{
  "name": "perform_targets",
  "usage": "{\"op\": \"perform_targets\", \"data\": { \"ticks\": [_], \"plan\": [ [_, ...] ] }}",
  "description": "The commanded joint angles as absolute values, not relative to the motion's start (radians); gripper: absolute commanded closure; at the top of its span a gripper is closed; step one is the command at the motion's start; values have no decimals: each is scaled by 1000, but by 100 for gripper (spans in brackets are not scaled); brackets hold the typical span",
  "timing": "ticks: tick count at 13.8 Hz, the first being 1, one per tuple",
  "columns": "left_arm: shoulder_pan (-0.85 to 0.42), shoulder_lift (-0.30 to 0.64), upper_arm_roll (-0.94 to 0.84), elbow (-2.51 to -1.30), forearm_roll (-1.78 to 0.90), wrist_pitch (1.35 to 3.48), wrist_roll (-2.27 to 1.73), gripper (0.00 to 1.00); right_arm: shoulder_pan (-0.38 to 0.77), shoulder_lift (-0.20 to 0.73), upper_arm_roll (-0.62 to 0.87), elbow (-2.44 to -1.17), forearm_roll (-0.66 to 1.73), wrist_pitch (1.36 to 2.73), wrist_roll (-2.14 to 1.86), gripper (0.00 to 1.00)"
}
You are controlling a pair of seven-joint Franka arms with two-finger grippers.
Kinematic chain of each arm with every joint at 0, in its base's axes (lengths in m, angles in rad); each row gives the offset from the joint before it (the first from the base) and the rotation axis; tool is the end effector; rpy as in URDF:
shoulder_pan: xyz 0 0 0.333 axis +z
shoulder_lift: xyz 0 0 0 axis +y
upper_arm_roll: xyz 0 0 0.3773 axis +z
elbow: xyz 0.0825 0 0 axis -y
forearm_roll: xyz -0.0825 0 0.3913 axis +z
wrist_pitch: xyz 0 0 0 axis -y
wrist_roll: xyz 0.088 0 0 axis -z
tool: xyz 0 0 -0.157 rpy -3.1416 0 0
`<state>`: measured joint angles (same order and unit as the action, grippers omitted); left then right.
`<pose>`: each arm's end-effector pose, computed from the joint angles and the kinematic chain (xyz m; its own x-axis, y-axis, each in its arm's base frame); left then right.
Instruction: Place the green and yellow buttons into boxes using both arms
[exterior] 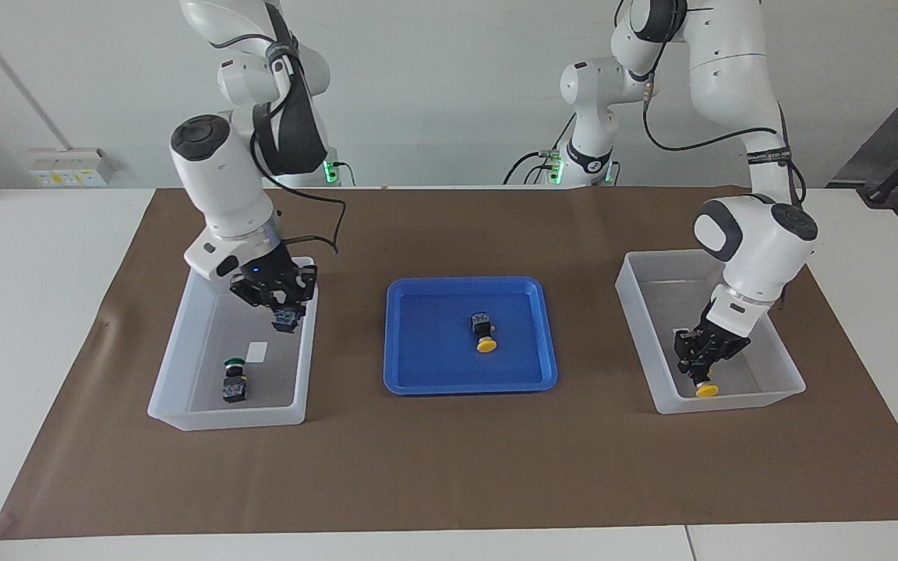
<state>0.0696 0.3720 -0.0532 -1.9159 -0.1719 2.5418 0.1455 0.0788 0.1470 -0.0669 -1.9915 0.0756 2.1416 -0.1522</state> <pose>0.6878 0.0110 0.3302 0.9657 0.0212 0.2586 -0.0081 -0.9937 0.1117 0.5996 0.0146 0.3969 0.9923 0.1235 0.0107 0.1239 -0.9909 -0.0529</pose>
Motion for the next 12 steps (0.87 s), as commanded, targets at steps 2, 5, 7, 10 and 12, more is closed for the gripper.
{"op": "perform_targets", "data": {
  "ticks": [2, 5, 7, 10, 12],
  "plan": [
    [58, 319, -41, -1908, -175, 2548, 146, 0, 49, 136, -52, -2131, 71, 2323, -190, 100],
    [48, 189, -41, -1924, -175, 2399, 141, 0, 49, 190, -52, -2134, 72, 2394, -181, 75],
    [28, 117, -41, -1921, -175, 2303, 140, 0, 49, 192, -52, -2149, 74, 2399, -178, 29],
    [-17, 34, -41, -1921, -164, 2177, 77, 0, 51, 181, -52, -2134, 75, 2399, -167, 0],
    [-88, 23, -46, -1922, -92, 2175, -56, 0, 63, 152, -54, -2080, 68, 2367, -71, 0]
  ]
}}
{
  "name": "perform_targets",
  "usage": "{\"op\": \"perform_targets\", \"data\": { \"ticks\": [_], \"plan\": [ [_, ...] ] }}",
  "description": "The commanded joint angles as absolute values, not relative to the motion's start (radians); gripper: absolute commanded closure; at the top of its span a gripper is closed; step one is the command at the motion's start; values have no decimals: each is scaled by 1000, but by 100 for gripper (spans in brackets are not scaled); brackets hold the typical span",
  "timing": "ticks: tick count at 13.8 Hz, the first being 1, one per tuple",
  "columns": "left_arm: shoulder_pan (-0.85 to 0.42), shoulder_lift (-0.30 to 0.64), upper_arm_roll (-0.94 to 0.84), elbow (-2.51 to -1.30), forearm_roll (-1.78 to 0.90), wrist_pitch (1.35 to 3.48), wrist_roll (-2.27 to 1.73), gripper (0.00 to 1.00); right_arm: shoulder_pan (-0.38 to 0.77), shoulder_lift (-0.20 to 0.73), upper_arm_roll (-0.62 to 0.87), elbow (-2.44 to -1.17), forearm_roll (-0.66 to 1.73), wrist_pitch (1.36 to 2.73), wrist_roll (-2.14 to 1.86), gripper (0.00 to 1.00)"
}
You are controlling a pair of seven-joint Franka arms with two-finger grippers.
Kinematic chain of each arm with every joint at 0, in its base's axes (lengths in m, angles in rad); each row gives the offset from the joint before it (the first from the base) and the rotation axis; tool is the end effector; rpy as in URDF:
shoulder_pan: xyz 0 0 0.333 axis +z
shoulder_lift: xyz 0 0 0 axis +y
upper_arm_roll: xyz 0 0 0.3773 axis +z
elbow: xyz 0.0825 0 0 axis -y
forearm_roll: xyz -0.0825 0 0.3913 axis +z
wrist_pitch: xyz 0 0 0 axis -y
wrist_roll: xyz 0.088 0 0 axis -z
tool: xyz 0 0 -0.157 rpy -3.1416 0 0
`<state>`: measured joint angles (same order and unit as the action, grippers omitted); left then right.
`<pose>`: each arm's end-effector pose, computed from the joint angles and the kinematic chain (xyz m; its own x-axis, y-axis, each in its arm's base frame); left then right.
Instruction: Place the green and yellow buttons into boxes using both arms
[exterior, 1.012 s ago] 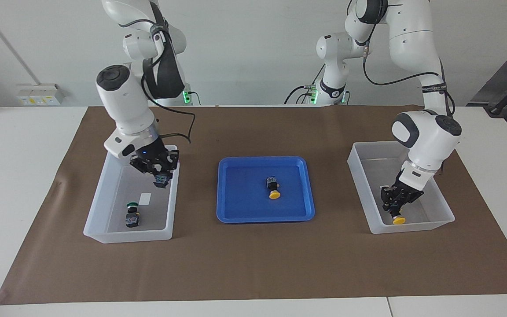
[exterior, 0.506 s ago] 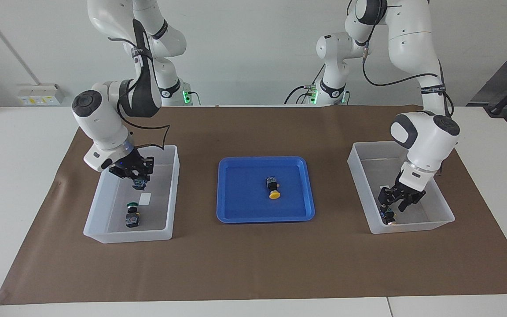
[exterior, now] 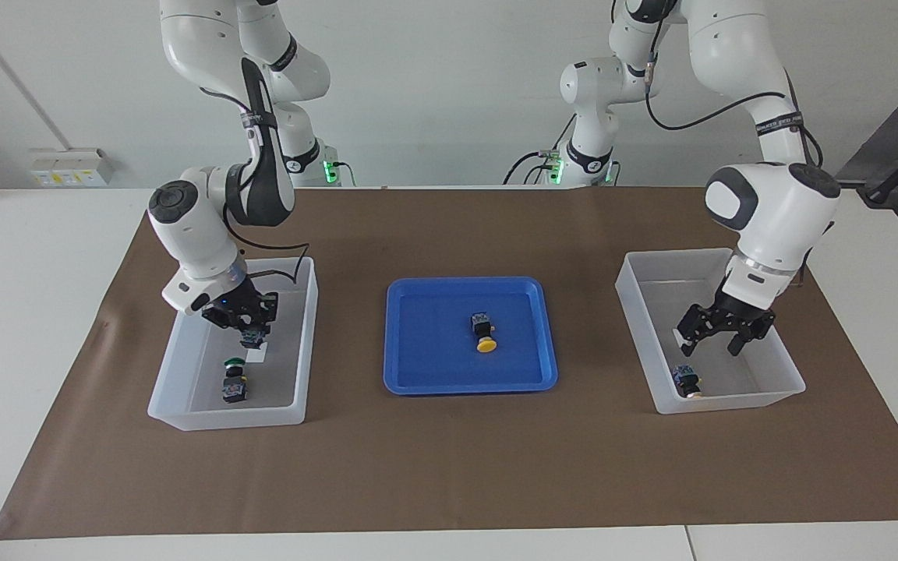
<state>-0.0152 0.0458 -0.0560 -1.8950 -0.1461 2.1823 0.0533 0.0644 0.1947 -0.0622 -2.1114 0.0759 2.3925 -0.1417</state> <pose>0.6153 -0.0548 0.5110 0.9700 -0.0377 0.2403 -0.0696 -0.9896 0.1256 0.6008 0.0053 0.3374 0.9917 0.0903 0.0911 0.0935 -0.9951 -0.0317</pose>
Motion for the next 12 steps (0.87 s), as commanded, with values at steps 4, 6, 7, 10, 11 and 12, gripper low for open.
{"op": "perform_targets", "data": {
  "ticks": [4, 6, 7, 10, 11, 12],
  "plan": [
    [-242, 35, -46, -1942, -80, 2189, -222, 0, 57, 117, -60, -1936, 64, 2202, -41, 0],
    [-329, 54, -48, -1966, -2, 2233, -370, 0, 48, 88, -61, -1864, 46, 2090, -40, 0],
    [-368, 63, -48, -1986, 6, 2291, -427, 0, 38, 69, -61, -1839, 25, 2041, -40, 0],
    [-435, 93, -48, -2002, 8, 2336, -449, 0, 15, 6, -61, -1793, 11, 1921, -40, 0],
    [-458, 135, -46, -1993, 15, 2367, -490, 0, 2, -11, -61, -1773, 11, 1877, -41, 0],
    [-488, 167, -46, -1982, 46, 2390, -541, 0, -6, -15, -61, -1747, 8, 1837, -41, 0]
  ]
}}
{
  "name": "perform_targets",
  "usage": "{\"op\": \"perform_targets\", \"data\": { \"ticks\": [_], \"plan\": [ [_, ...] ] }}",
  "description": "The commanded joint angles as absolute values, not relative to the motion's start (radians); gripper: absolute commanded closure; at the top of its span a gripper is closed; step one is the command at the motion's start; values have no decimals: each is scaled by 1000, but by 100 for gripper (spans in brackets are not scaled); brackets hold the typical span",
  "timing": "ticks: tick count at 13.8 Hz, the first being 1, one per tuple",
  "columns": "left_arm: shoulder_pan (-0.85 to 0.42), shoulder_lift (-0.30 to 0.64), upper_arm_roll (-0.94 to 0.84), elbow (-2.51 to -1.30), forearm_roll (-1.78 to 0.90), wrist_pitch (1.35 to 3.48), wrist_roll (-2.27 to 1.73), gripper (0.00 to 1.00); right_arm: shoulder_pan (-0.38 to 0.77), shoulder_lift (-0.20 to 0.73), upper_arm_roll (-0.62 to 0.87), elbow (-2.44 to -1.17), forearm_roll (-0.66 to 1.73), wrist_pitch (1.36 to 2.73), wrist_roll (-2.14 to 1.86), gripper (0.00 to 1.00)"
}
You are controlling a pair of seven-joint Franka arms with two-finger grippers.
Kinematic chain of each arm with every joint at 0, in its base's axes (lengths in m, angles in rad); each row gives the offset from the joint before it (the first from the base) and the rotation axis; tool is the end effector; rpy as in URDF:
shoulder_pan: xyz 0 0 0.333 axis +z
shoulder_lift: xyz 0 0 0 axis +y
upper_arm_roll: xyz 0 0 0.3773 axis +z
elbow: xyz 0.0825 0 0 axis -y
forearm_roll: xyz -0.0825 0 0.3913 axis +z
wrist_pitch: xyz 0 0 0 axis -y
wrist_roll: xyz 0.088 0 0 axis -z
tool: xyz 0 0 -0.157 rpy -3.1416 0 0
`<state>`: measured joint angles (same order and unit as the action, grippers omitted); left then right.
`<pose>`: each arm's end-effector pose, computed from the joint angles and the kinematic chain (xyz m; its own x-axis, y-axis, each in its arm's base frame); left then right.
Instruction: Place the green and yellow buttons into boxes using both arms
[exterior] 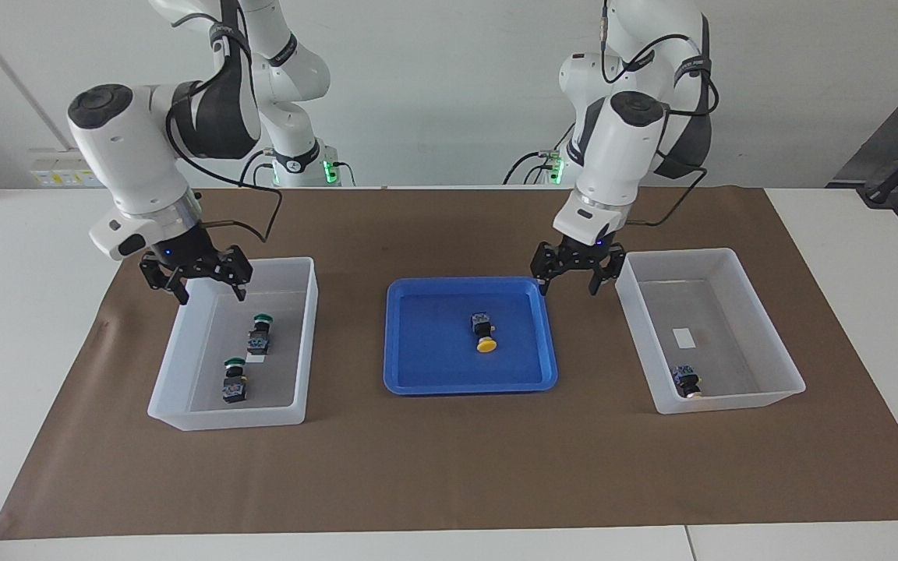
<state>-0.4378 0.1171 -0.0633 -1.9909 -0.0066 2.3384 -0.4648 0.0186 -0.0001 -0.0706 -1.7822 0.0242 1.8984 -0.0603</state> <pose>0.5493 -0.3001 0.4361 0.9799 -0.0189 0.1984 -0.0422 -0.9926 0.1141 0.5873 -0.0277 0.5632 0.9931 0.0009 0.1172 0.0028 -0.9999 -0.0166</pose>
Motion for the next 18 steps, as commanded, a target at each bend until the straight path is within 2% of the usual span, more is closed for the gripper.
{"op": "perform_targets", "data": {
  "ticks": [1, 4, 7, 12, 13, 14, 16, 18],
  "plan": [
    [-494, 196, -48, -1976, 87, 2411, -575, 0, -17, -15, -61, -1709, 6, 1788, -43, 0],
    [-523, 245, -48, -1968, 97, 2460, -578, 0, -47, -28, -60, -1646, 5, 1691, -49, 0],
    [-543, 334, -48, -1939, 97, 2536, -581, 0, -55, -103, -58, -1644, 11, 1622, -52, 0],
    [-554, 400, -48, -1905, 97, 2549, -604, 0, -48, -121, -60, -1663, 8, 1591, -45, 0],
    [-552, 402, -49, -1910, 97, 2557, -607, 4, -45, -121, -60, -1663, 6, 1579, -43, 0],
    [-552, 402, -49, -1913, 97, 2568, -607, 16, -44, -121, -60, -1663, 5, 1577, -44, 0],
    [-552, 402, -49, -1916, 97, 2574, -606, 54, -45, -114, -60, -1660, -9, 1580, -44, 0],
    [-542, 402, -51, -1914, 100, 2557, -594, 85, -35, -89, -61, -1626, -37, 1577, -44, 0]
  ]
}}
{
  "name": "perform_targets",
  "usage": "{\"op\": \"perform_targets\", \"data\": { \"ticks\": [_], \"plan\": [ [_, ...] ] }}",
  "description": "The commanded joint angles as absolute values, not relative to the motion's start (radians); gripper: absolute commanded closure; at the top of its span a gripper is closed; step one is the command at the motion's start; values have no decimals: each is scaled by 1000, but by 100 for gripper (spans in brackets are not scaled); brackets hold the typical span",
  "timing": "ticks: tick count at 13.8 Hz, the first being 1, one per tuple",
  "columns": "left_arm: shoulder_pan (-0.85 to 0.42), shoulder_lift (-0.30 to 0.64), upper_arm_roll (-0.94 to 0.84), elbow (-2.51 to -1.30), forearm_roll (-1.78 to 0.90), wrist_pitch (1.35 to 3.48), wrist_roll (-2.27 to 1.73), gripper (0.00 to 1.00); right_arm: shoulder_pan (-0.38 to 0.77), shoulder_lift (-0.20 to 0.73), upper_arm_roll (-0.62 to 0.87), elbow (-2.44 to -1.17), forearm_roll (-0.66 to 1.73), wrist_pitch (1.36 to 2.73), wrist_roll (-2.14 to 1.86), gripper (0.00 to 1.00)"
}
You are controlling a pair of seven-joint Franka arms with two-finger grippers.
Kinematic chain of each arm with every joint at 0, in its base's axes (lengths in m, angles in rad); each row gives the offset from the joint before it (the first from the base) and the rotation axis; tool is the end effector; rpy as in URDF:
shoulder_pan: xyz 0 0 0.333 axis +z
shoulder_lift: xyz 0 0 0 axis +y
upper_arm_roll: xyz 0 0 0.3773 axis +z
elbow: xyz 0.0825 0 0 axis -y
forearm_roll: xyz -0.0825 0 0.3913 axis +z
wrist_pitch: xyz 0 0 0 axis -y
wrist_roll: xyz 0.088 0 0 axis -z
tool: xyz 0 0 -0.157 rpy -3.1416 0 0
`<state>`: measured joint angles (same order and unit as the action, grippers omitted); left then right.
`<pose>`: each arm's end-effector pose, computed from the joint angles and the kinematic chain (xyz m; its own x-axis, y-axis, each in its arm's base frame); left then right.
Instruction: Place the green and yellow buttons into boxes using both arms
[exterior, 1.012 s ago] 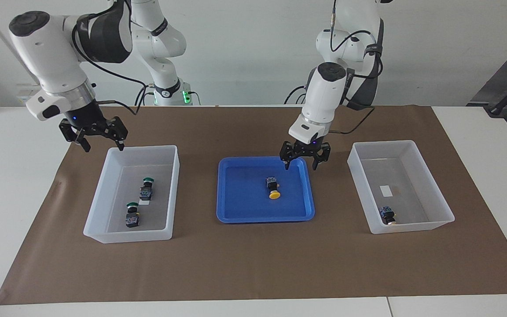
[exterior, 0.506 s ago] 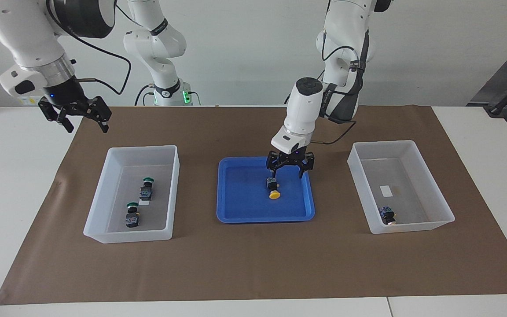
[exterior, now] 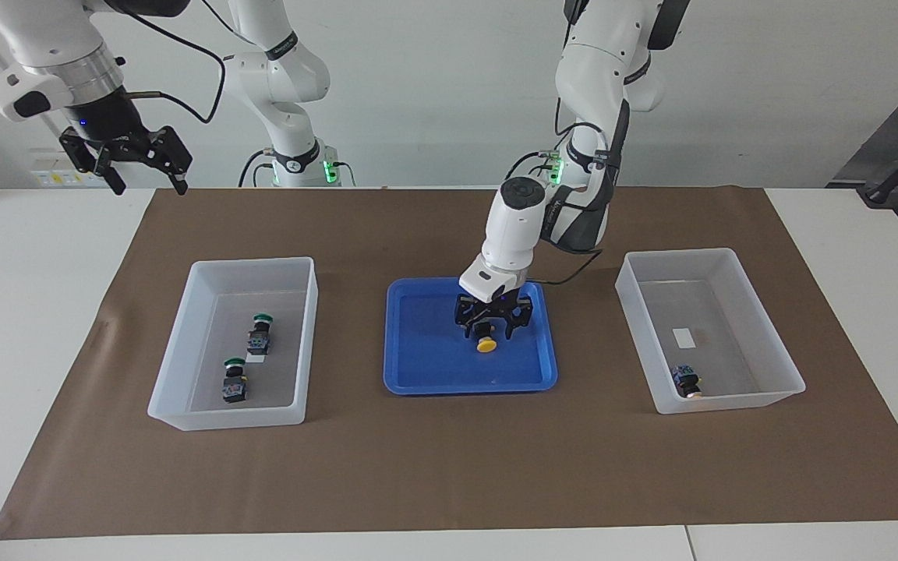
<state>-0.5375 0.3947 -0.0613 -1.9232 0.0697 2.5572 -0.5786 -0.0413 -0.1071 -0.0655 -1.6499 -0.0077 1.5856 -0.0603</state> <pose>0.5696 -0.3843 0.3130 0.9754 -0.0530 0.2139 -0.0773 -0.9913 0.1068 0.5219 -0.0592 0.6572 0.9980 -0.0462 0.0424 -0.0464 -0.9989 0.0033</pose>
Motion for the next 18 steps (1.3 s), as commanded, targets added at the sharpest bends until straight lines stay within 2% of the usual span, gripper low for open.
{"op": "perform_targets", "data": {
  "ticks": [1, 4, 7, 12, 14, 18],
  "plan": [
    [-540, 400, -49, -1913, 100, 2554, -591, 100, -28, -81, -70, -1618, -37, 1574, -46, 0],
    [-538, 356, -49, -1914, 100, 2498, -594, 100, 5, -87, -94, -1626, -34, 1574, -44, 0],
    [-514, 226, -49, -1928, 100, 2369, -584, 100, 0, -91, -92, -1631, -35, 1575, -44, 0],
    [-370, 86, -49, -1927, 97, 2192, -395, 100, -6, -95, -89, -1637, -35, 1577, -52, 0],
    [-278, 68, -49, -1922, 91, 2181, -287, 100, 3, -95, -89, -1638, -35, 1575, -52, 0],
    [-119, 100, -51, -1933, 60, 2295, -77, 100, 5, -98, -89, -1644, -35, 1583, -52, 0]
  ]
}}
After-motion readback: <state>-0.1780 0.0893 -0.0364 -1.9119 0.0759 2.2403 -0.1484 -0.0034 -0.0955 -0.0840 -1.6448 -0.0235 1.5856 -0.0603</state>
